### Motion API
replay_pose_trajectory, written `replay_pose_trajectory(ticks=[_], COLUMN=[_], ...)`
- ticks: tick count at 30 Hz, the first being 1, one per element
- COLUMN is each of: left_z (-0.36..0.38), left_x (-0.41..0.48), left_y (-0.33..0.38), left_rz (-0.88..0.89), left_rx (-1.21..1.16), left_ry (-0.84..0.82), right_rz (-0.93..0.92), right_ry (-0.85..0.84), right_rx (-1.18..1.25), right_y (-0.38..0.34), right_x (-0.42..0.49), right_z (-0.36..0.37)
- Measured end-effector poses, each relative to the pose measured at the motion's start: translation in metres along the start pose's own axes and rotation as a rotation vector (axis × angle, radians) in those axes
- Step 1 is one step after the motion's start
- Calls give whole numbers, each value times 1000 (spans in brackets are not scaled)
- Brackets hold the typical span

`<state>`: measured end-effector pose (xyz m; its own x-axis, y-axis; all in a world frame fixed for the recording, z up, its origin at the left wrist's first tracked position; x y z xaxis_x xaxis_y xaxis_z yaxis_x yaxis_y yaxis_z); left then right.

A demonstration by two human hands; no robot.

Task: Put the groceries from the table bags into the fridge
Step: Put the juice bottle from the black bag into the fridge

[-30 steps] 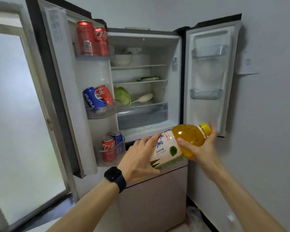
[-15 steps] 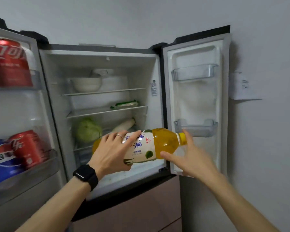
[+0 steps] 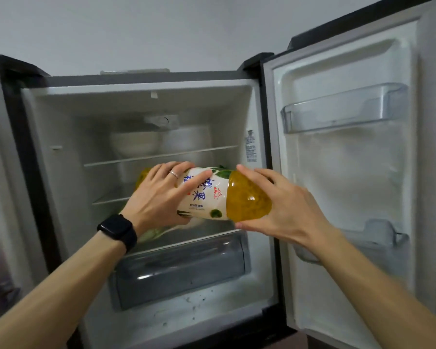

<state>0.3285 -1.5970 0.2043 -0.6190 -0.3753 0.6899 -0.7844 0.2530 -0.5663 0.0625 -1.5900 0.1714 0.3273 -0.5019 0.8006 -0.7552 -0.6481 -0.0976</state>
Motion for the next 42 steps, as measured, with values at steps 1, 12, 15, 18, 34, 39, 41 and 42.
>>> replay_pose_trajectory(ticks=[1,12,15,18,34,39,41,42], left_z=[4,73,101,129,197,193,196,198], left_x=[7,104,123,136,103,97,92,90], left_y=[-9,-91,-103,-119,-155,-150,-150,-149], left_rz=[16,-85,-175,-286,-468,-391,-376,-373], left_rx=[-5,-41,-79,-140,-103,-32,-15,-8], left_ry=[9,10,22,26,-265,-212,-149,-124], right_rz=[-7,138,213,280,282,440,438,415], right_ry=[43,332,319,305,242,291,349,374], right_rx=[-18,-220,-287,-323,-618,-266,-127,-81], right_y=[1,11,12,14,10,47,59,62], right_x=[7,102,130,152,266,272,264,259], right_z=[4,49,62,71,113,143,154,162])
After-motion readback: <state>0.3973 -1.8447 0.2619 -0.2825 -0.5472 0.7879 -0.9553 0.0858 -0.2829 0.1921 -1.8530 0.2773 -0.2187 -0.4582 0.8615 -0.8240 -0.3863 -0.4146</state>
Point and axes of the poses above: each hand's wrist, its own x-axis towards the middle knuckle, its own z-axis out of the palm, y = z × x, the point moved 3 cm from there along x, towards the middle knuckle, and after that the axes turned 5 degrees about y, right-handed, at the moved point
